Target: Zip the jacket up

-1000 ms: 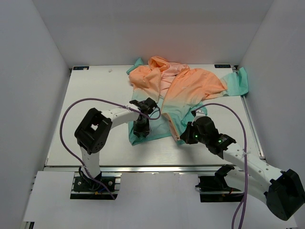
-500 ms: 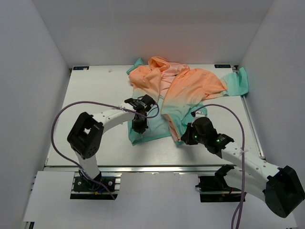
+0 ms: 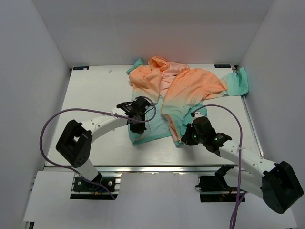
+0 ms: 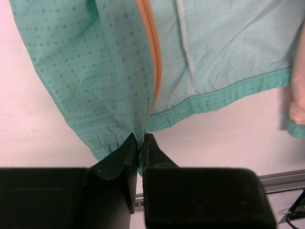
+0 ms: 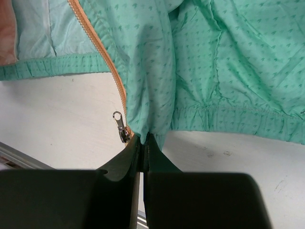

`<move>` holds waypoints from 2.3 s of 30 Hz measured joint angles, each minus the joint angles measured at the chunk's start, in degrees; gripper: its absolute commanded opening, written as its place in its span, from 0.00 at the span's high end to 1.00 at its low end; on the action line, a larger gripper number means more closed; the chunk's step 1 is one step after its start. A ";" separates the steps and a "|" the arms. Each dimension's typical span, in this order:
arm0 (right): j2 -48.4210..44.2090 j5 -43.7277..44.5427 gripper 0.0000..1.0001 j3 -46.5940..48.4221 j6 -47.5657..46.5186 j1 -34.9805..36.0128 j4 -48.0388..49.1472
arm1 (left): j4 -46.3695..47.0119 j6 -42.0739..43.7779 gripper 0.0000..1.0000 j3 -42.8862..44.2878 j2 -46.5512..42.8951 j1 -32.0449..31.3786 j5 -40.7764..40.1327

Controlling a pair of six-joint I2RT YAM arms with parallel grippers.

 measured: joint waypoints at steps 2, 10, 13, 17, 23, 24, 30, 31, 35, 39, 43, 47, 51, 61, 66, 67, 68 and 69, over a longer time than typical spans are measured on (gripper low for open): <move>0.15 -0.13 1.00 -0.02 0.00 0.00 0.00 | 0.63 -0.04 0.98 -1.49 0.33 0.00 0.85; 0.57 -0.26 1.00 -0.09 0.00 0.00 0.02 | 2.36 -0.48 0.73 -4.20 1.95 0.00 2.25; 0.68 -0.28 1.00 -0.09 -0.02 0.00 0.04 | 2.38 -0.13 0.67 -4.13 2.60 0.00 2.16; 0.98 -0.28 1.00 -0.09 -0.04 0.00 0.02 | 2.32 0.13 0.63 -3.26 4.44 0.00 1.97; 0.98 -0.28 1.00 -0.09 -0.11 0.00 0.02 | 2.25 0.42 0.56 -2.78 5.97 0.00 1.97; 1.01 -0.31 1.00 -0.09 -0.15 0.00 0.02 | 2.23 0.44 0.55 -2.71 5.95 0.00 1.97; 1.49 -0.55 1.00 -0.09 -0.22 -0.02 0.04 | 2.23 0.48 0.56 -2.60 5.95 0.00 2.01; 1.62 -0.59 1.00 -0.09 -0.24 -0.02 0.04 | 2.23 0.48 0.61 -2.58 5.95 0.00 2.03; 2.03 -0.72 1.00 -0.09 -0.26 0.00 0.04 | 2.10 0.35 0.78 -2.47 5.95 0.00 2.36; 2.16 -0.72 1.00 -0.09 -0.26 0.00 0.07 | 2.14 0.13 1.00 -2.45 5.95 0.00 2.71; 2.14 -1.66 1.00 -0.09 -0.52 -0.02 0.09 | 2.10 0.50 1.00 -2.38 5.92 0.00 2.97; 1.75 -3.21 1.00 -0.09 -1.31 -0.02 0.42 | 2.73 0.92 1.00 -2.38 4.61 0.00 3.54; -1.46 -6.93 1.00 -0.07 -1.97 -0.02 2.89 | 5.51 2.47 1.00 -2.45 -1.05 0.00 4.87; -3.93 -14.97 1.00 0.39 -0.35 0.00 20.31 | 30.25 3.98 1.00 -11.93 -20.61 0.00 11.63; -2.14 -16.39 1.00 0.39 2.05 -0.02 29.62 | 41.77 2.54 1.00 -19.17 -22.62 0.00 15.69; -1.57 -16.39 1.00 0.39 2.38 -0.02 30.95 | 43.60 2.21 1.00 -20.13 -22.60 0.00 16.48; -1.05 -16.33 1.00 0.39 2.62 -0.02 31.87 | 45.11 1.92 1.00 -20.83 -22.67 0.00 17.18; -0.48 -16.24 1.00 0.39 2.89 0.00 32.76 | 46.40 1.73 1.00 -21.33 -22.71 0.00 17.73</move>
